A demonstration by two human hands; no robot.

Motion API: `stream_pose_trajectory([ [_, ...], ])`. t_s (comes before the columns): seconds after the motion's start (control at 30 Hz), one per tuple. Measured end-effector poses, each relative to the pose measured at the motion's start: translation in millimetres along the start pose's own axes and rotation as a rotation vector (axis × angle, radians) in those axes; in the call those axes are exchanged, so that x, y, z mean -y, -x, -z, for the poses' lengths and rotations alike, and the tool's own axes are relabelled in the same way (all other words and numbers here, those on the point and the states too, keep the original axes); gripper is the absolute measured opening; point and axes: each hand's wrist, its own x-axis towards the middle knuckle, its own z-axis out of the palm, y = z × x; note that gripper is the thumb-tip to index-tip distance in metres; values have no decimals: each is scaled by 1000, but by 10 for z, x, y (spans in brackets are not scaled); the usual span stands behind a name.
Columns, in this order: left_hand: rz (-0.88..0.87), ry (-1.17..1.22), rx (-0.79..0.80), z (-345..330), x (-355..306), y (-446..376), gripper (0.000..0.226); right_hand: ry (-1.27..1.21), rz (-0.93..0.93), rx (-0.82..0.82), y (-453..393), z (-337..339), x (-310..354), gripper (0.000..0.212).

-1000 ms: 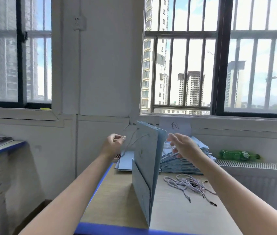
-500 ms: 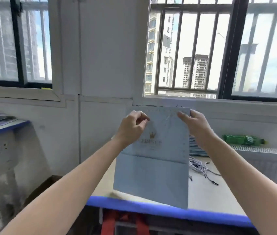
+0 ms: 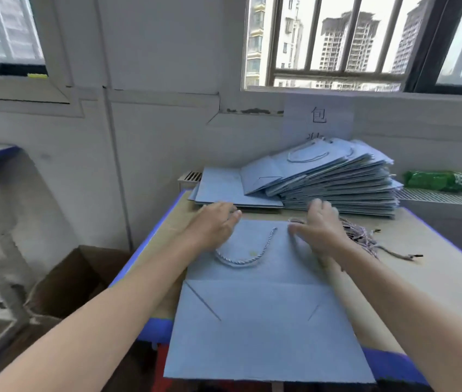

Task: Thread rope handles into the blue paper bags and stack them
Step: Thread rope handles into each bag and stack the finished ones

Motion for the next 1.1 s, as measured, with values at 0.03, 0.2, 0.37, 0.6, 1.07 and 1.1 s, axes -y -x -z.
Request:
stream_pose_trajectory([
  [0.03,-3,-11,1,-23,1,-101,36,81,89,-15,-30,33,70,50],
  [0.2,-14,-266,300,-340,40,-278,54,204,453,346,-67,-246,130,52],
  [0.37,-14,-325,396,-336,59,-343,57,303,415,469,-163,-319,78,53],
  [0.6,-113,-183,276,-306,67,-343,51,275,542,107,-48,-274,156,85],
  [1.07,-134,-250,486,-163,238,-290,59,203,563,287,-112,-299,226,62],
  [1.1,-155,-245,476,-193,200,-288,58,247,564,324,-127,-317,243,59],
])
